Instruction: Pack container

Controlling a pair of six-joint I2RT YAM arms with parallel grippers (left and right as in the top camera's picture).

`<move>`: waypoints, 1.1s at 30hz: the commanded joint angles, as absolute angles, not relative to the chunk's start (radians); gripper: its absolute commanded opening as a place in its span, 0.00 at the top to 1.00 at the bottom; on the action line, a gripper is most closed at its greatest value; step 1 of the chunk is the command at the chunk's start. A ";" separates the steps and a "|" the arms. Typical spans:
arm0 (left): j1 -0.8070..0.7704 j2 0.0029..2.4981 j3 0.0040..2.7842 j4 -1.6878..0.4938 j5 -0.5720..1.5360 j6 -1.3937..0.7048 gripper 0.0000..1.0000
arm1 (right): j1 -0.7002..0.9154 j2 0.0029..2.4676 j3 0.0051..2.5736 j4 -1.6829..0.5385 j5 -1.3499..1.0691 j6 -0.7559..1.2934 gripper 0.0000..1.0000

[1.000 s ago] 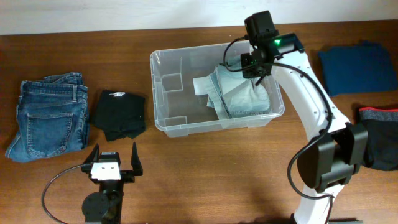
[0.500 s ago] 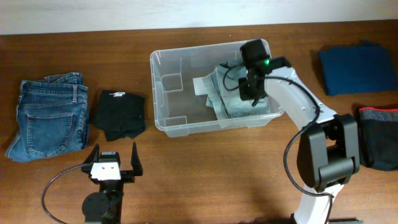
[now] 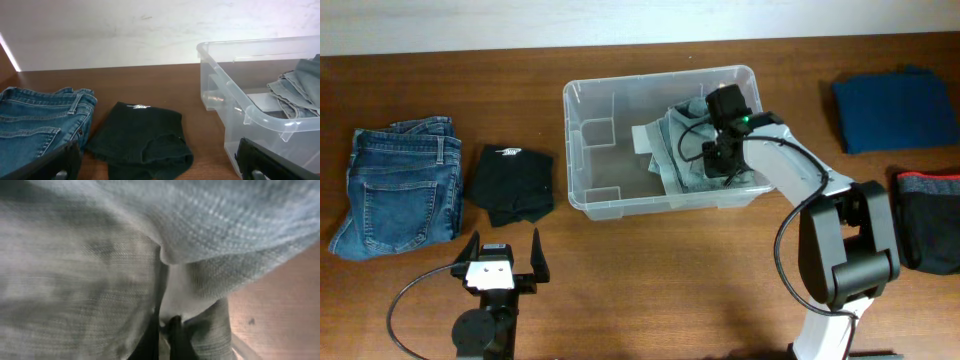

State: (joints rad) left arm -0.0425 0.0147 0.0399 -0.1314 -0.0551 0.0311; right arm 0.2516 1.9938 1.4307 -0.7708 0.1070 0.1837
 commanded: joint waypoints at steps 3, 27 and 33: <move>-0.038 0.007 0.032 -0.128 -0.041 0.047 0.01 | 0.255 2.001 1.686 -0.945 0.097 0.191 0.96; -0.038 0.007 0.032 -0.128 -0.041 0.047 0.00 | 0.255 2.006 1.764 -0.879 0.089 0.245 0.96; -0.038 0.007 0.032 -0.128 -0.041 0.047 0.00 | 0.255 2.007 1.581 -0.657 0.090 0.245 0.96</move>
State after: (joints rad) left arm -0.0425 0.0147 0.0399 -0.1314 -0.0547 0.0311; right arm 0.2516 2.0018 1.6665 -0.7284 0.0883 0.2298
